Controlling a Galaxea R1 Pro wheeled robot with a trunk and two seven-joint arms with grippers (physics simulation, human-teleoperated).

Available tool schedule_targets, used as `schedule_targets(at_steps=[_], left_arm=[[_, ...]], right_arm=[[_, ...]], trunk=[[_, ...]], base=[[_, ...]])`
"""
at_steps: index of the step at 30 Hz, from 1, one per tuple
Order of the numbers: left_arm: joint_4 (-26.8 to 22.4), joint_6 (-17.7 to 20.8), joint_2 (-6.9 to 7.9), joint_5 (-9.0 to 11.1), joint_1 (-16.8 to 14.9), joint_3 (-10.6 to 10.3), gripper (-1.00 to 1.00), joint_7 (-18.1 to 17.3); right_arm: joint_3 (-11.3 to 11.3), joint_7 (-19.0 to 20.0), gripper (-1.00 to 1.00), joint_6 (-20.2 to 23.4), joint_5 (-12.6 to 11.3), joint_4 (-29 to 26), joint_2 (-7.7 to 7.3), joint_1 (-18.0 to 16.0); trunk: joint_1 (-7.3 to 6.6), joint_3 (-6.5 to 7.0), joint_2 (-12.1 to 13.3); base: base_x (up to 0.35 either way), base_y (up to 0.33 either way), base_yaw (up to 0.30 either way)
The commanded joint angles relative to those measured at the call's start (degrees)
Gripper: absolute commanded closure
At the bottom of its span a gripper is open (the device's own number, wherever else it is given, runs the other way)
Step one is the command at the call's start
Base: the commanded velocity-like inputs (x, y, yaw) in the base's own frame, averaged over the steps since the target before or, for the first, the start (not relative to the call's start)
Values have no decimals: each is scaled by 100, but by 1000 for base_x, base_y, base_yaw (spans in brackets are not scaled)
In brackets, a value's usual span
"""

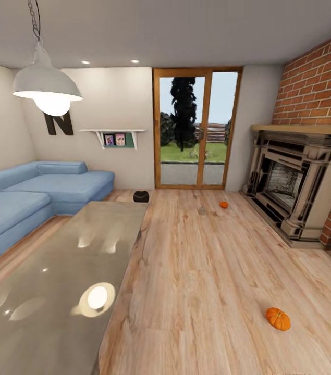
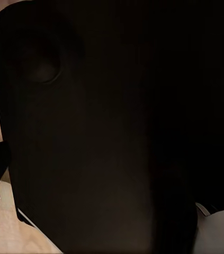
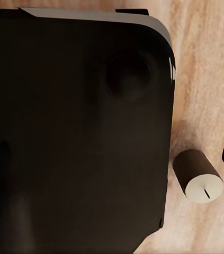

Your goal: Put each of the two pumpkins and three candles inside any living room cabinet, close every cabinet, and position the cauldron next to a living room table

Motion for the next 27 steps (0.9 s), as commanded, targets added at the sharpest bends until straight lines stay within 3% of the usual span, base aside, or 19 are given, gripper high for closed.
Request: schedule_targets(at_steps=[1,10,16,27], left_arm=[[-13,3,0,-2,4,0,-100,-2],[-12,3,-1,-2,5,1,-100,-2],[-12,3,2,5,4,1,-100,-2],[-12,3,3,7,10,1,-100,-2]], right_arm=[[-4,3,-100,-2,-2,0,1,-2],[-4,1,-100,-2,-5,0,-23,0],[-5,-1,-100,-2,-5,0,-26,0],[-5,-1,-100,-2,-5,0,-26,-3]], trunk=[[0,0,-2],[0,37,-2],[0,39,-2],[0,40,-2]], base=[[0,0,-133],[0,0,-184],[-27,0,-31],[-265,0,-1]])
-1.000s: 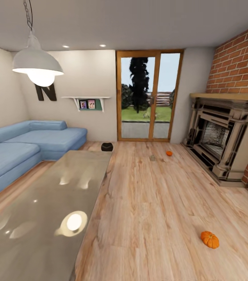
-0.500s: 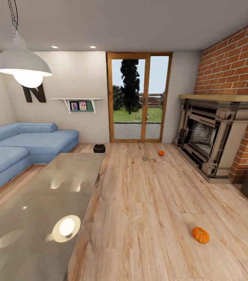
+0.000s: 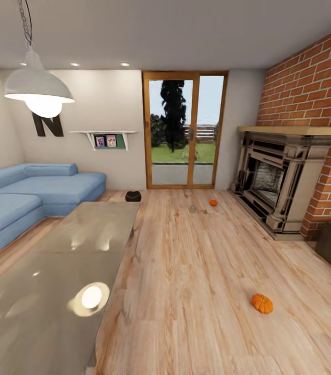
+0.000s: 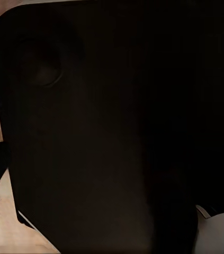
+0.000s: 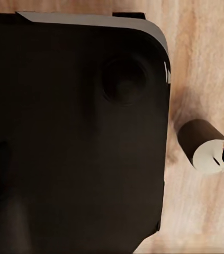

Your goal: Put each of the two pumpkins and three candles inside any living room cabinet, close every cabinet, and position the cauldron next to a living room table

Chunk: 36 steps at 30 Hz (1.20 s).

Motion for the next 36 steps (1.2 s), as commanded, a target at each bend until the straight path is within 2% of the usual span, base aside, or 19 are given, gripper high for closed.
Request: schedule_targets(at_steps=[1,18,28,36], left_arm=[[-12,3,1,-1,2,0,-100,-2],[-12,3,-4,-5,3,0,-100,-2],[-12,3,-4,-6,2,0,-100,-2],[-12,3,-4,-7,5,0,-100,-2]], right_arm=[[-4,-1,-100,-2,-1,0,1,-2],[-3,-1,-100,-2,-1,0,-4,0],[-3,-1,-100,-2,-1,0,0,0],[-3,-1,-100,-2,-1,0,1,-1]], trunk=[[-3,-5,-3],[-3,-2,-3],[-3,24,-3],[-3,29,-3]], base=[[-306,0,0],[-284,0,-7],[-34,0,-162],[-1,0,-47]])
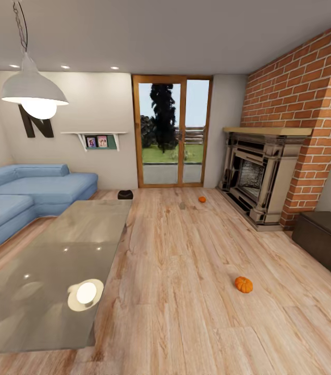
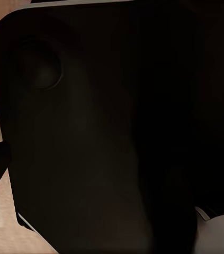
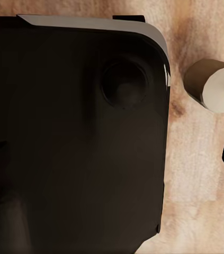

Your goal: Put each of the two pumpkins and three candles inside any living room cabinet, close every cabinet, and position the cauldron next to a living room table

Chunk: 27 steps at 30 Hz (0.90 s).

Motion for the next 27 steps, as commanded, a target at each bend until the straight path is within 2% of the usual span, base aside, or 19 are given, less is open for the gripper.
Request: schedule_targets(at_steps=[1,18,27], left_arm=[[-12,3,0,-1,4,0,-100,-2],[-12,3,-7,14,0,7,-100,-2],[-12,3,-9,18,1,9,-100,26]], right_arm=[[-4,-1,-100,-2,-1,0,1,-2],[-4,-1,-100,-2,-1,0,1,-4],[-4,-1,-100,-2,-1,0,1,-2]], trunk=[[0,-5,-2],[0,-4,-2],[0,-4,-2]], base=[[-16,0,-9],[-183,0,-1],[-129,-84,0]])
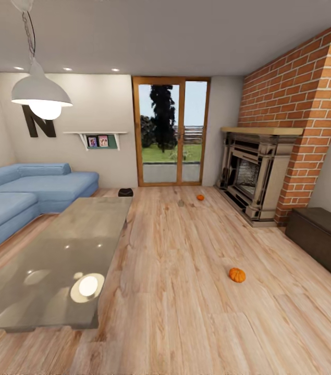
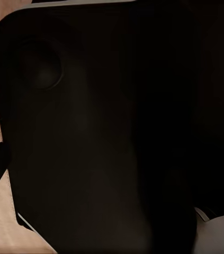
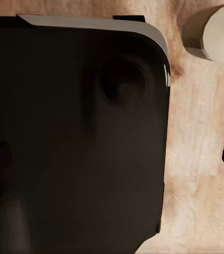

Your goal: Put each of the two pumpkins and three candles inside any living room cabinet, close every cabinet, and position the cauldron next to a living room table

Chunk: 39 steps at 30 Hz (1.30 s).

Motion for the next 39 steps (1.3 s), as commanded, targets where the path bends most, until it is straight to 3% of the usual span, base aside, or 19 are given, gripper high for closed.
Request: schedule_targets(at_steps=[1,19,39], left_arm=[[-12,3,0,0,5,1,-100,4],[-12,3,0,-3,2,1,-100,-13],[-12,3,6,-4,4,1,-100,-27]], right_arm=[[-4,-1,-100,-2,-1,0,1,-4],[-4,-1,-100,-2,-1,0,1,-3],[-4,-1,-100,-2,-1,0,1,-2]], trunk=[[-1,-5,-3],[-1,-5,-3],[-1,-5,-3]], base=[[-65,-106,0],[-19,-58,0],[-216,0,0]])
